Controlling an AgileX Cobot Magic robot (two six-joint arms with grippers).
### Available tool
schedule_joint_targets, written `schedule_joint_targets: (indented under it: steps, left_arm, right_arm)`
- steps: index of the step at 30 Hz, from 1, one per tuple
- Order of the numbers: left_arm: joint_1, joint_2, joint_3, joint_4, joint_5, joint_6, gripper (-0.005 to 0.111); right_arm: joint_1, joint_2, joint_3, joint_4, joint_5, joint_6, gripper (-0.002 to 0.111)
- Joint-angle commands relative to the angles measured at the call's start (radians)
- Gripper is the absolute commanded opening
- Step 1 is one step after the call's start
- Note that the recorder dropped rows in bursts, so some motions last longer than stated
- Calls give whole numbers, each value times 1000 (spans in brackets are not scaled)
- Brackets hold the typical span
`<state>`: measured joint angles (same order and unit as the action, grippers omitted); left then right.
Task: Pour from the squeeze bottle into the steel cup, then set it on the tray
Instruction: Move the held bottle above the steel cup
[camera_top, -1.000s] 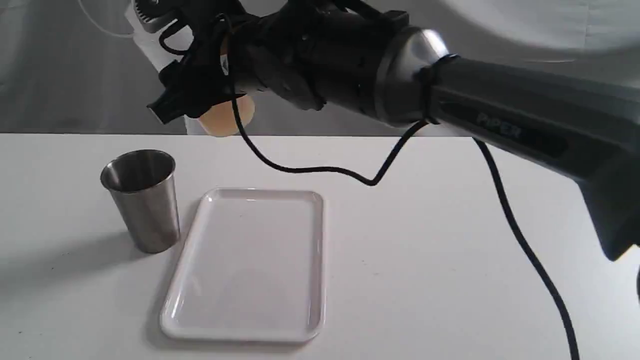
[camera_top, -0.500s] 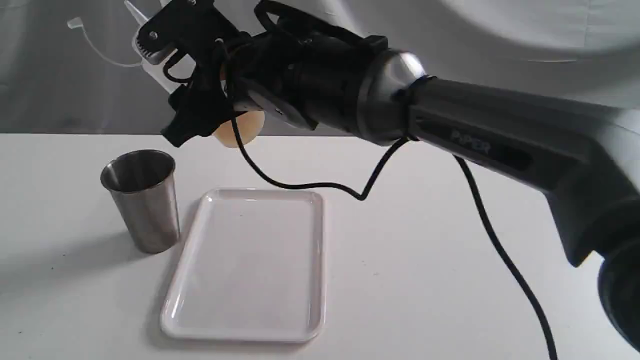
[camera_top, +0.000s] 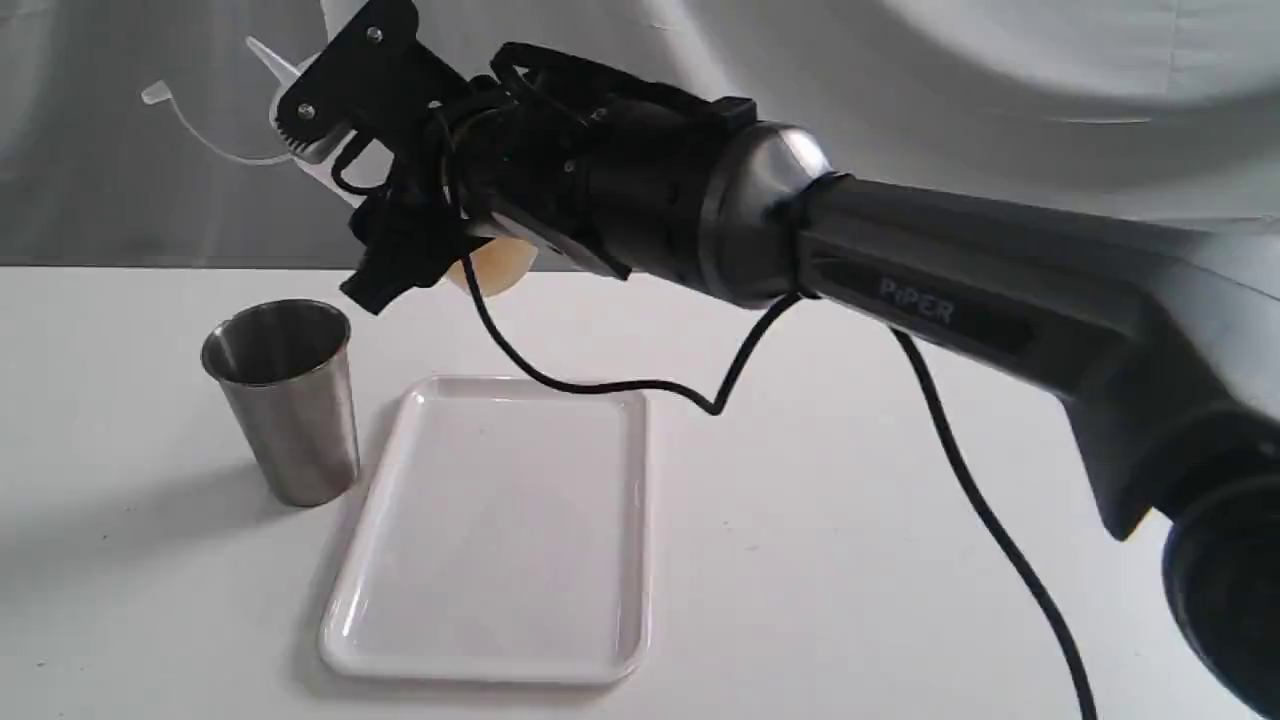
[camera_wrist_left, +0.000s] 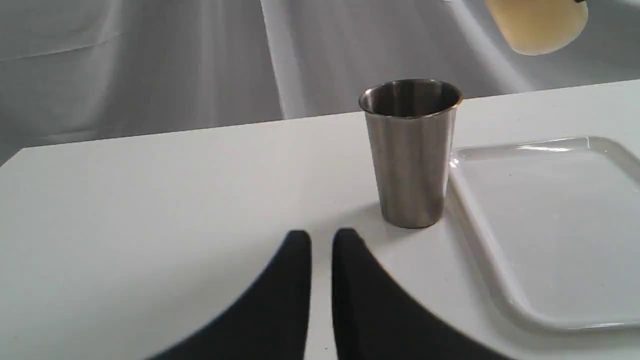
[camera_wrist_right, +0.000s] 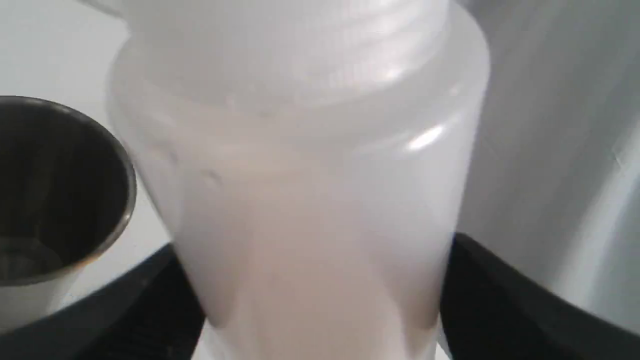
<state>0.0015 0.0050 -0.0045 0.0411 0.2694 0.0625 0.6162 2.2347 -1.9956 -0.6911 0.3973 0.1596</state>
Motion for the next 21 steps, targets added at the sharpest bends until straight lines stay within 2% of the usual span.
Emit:
schedule_joint_targets:
  steps: [1, 10, 21]
  left_arm:
    - [-1, -5, 4, 2, -7, -2, 8]
    - [-1, -5, 4, 2, -7, -2, 8]
    - [-1, -5, 4, 2, -7, -2, 8]
  right_arm:
    - [1, -17, -12, -72, -17, 3, 34]
    - [13, 13, -30, -181, 187, 62, 34]
    - [48, 51, -30, -297, 312, 111, 34]
